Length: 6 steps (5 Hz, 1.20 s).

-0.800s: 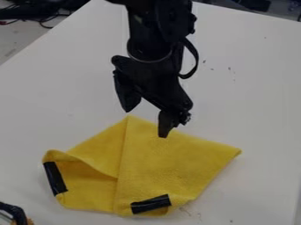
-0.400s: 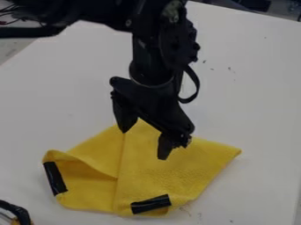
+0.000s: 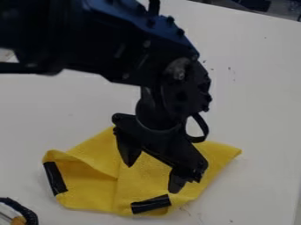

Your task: Fold the cloth from top right to bottom left

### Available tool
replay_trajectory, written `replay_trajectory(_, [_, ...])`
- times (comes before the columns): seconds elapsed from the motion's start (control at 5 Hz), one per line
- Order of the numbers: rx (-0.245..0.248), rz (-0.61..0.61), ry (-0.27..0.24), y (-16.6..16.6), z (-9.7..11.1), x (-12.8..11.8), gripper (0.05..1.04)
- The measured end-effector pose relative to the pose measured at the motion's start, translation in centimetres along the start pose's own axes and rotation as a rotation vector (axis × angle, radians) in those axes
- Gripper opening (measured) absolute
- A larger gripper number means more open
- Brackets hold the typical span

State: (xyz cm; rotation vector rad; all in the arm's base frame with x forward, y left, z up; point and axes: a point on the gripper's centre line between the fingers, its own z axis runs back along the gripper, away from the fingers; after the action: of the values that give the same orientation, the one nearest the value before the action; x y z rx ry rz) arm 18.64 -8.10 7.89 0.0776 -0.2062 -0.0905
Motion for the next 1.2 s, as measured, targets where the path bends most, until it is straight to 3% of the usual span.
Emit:
replay_trajectory(0.2, [-0.082,0.037,0.026,-0.7,-2.3,-0.3,1.001])
replay_trajectory(0.4, [-0.117,0.030,0.052,-0.3,-3.3,0.0,1.001])
replay_trajectory(0.6, [-0.146,0.054,0.043,-0.6,-4.3,-0.6,1.001])
replay_trajectory(1.2, [-0.167,0.088,-0.012,-1.3,-5.7,-1.6,0.968])
